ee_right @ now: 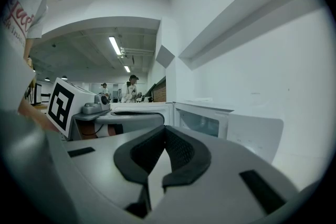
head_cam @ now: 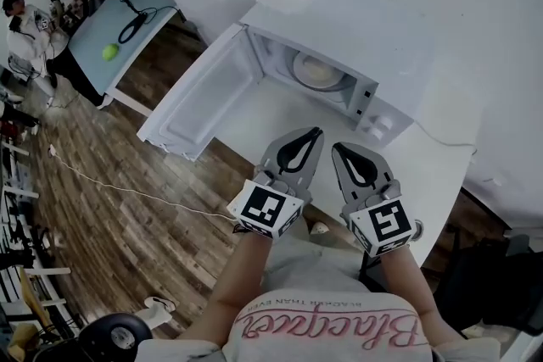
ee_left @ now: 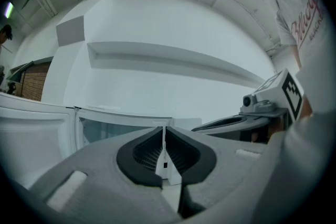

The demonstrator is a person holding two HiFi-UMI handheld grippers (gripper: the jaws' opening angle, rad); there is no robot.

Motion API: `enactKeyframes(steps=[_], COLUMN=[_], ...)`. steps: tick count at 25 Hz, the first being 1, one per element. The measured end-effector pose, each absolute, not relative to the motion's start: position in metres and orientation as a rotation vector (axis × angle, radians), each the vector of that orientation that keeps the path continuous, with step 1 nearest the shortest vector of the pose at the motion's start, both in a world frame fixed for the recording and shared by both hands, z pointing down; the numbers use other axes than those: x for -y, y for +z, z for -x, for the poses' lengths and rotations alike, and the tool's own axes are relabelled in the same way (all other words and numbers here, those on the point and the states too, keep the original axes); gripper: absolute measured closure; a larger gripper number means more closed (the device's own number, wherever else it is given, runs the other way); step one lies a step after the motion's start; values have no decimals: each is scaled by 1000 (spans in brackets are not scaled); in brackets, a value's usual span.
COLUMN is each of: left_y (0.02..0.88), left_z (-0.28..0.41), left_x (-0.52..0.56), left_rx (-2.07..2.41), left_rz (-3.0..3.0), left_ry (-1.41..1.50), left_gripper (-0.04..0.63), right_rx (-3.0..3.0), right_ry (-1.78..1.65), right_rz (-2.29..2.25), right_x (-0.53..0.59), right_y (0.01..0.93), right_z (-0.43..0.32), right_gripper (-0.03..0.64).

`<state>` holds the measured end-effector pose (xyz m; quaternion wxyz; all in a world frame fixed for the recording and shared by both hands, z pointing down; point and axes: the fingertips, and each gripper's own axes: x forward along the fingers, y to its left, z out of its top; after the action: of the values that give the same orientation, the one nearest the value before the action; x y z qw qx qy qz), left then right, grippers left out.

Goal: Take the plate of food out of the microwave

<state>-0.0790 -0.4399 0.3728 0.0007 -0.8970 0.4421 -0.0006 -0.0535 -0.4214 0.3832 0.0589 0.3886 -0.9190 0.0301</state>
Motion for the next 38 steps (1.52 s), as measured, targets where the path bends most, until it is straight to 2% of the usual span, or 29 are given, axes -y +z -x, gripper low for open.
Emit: enactKeyframes(steps=[6, 8, 13, 17, 27, 38], left_y=[379, 381, 384, 382, 412, 470], left_z=[83, 86, 93, 100, 113, 138], left_x=[463, 472, 494, 513, 553, 594], left_rx=[-1336, -1327, -1301, -1312, -1345, -1599], left_rz=[2849, 2872, 2911, 2933, 3091, 3311], left_ry=[-34, -18, 8, 88, 98, 101], left_gripper=[585, 540, 489, 406, 402, 402], right_rx=[2759, 2743, 2715, 2696, 2637, 2589], right_ry=[107, 122, 128, 129, 160, 227], right_rz=[-1231, -1257, -1310, -1356, -1433, -1459], right_x=[440, 446, 464, 481, 508, 527], right_y=[388, 391, 392, 391, 400, 417], right_z=[60, 61, 65, 67, 75, 88], right_gripper=[606, 606, 606, 606, 606, 606])
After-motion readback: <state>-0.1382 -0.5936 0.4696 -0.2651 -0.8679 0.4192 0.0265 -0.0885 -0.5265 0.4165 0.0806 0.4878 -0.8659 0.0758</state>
